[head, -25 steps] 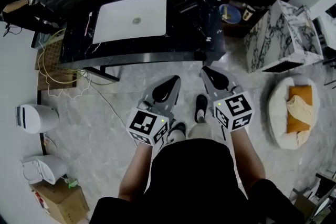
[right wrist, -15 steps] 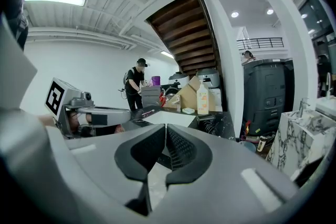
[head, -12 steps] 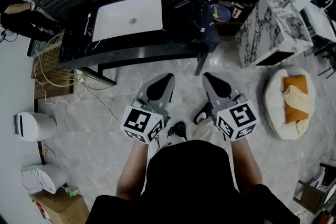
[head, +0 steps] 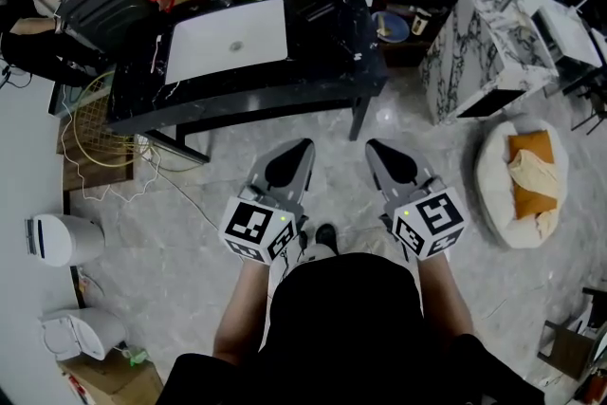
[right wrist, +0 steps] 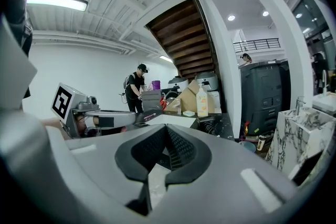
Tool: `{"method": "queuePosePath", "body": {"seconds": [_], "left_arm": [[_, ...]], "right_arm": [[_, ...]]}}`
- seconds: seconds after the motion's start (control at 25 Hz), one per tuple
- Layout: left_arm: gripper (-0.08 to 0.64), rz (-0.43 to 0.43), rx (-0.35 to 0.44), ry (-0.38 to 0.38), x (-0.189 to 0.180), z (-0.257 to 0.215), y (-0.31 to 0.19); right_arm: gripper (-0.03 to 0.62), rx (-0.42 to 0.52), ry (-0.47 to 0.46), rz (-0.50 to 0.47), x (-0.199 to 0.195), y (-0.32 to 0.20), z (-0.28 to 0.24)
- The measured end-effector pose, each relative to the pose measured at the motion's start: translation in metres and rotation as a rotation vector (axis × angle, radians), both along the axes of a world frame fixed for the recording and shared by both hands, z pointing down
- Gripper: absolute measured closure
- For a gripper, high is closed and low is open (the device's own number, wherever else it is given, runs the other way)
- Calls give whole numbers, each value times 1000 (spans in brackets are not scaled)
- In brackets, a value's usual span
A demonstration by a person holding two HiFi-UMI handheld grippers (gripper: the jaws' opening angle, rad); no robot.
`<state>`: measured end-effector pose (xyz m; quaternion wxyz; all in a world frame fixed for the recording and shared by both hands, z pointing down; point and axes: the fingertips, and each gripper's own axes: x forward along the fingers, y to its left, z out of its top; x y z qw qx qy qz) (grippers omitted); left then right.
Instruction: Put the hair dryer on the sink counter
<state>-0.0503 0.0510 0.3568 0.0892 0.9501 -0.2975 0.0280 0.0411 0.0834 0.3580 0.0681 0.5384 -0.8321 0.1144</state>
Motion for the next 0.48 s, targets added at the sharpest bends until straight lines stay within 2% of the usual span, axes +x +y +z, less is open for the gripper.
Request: {"method": "queuePosePath", "body": {"seconds": [0.48], "left_arm": [[563, 17, -1, -4, 10, 0, 6]], "right_arm": [[581, -2, 6, -1, 4, 4, 0]]}}
